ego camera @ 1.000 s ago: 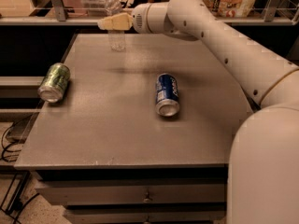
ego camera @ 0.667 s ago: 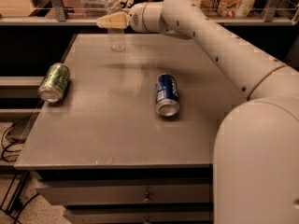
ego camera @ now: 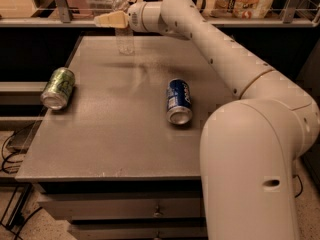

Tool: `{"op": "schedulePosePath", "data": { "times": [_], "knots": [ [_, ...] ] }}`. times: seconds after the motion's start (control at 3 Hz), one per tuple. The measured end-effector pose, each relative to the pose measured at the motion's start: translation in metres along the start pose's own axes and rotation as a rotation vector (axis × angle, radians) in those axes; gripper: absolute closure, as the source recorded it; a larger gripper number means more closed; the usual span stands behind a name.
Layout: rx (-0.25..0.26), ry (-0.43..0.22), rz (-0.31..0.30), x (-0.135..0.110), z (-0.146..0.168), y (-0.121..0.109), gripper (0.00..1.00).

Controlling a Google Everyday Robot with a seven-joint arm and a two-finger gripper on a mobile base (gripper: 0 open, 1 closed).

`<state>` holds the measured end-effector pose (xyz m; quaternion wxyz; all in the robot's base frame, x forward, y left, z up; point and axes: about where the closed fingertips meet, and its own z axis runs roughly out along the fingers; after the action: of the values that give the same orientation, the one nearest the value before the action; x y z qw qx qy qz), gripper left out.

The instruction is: Knock water bottle over

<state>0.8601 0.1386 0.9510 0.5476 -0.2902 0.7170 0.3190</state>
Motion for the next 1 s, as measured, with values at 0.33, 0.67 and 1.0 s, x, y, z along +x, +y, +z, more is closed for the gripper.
{"op": "schedulePosePath", "data": {
  "times": [0.33, 0.67, 1.0],
  "knots": [
    [-0.045, -0.012, -0.01, -0.006, 0.014, 0.011, 0.18],
    [-0.061, -0.009, -0.028, -0.008, 0.014, 0.019, 0.42],
    [-0.029, 0.029, -0.09, -0.008, -0.007, 0.019, 0.65]
  ]
}}
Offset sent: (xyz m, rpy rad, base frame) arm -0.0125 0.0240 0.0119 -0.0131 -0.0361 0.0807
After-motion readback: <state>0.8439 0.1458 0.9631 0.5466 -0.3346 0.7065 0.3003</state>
